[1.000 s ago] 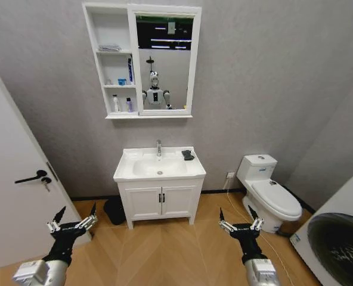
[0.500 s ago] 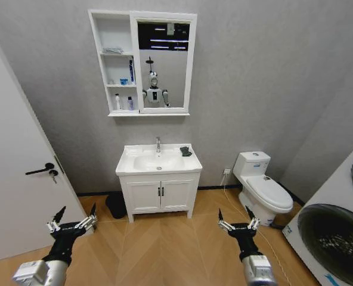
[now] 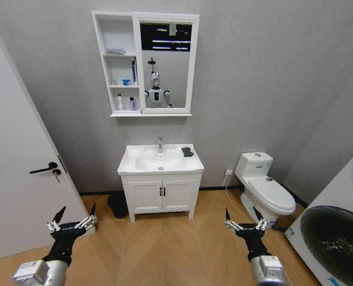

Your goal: Move facial cleanser and shampoo from washbasin to cabinet, then wipe washbasin with towel.

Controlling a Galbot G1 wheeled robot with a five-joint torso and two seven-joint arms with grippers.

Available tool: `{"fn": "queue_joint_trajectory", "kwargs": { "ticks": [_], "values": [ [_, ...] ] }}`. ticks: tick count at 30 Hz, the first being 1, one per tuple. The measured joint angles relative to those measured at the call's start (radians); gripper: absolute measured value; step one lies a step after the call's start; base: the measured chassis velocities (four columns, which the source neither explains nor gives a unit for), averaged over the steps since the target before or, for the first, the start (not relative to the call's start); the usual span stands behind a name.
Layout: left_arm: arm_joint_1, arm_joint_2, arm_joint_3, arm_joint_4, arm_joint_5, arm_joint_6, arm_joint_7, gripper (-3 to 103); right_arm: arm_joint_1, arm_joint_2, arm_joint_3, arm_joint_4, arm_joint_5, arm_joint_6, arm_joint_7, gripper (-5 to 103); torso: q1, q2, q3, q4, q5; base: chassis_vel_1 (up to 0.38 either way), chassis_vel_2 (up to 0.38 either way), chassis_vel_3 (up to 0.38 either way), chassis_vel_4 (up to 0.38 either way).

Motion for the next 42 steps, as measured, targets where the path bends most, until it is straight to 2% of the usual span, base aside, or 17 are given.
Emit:
{"fn": "queue_joint_trajectory", "kwargs": {
  "ticks": [14,42],
  "values": [
    [0.000,0.000,0.000,0.000,0.000,0.000,0.000,100,-0.020,0.003,0.028,0.011,0.015,-0.008,0.004,100,0.000,0.000,0.000,-0.0002,0.0000,0.002,0.003,0.004,0.001],
    [0.000,0.000,0.000,0.000,0.000,0.000,0.000,100,-0.069,0.006,0.072,0.017,0.030,0.025,0.002,100,0.000,0.000,0.000,-0.0002,0.0000,0.000,0.000,0.000,0.000]
  ]
}}
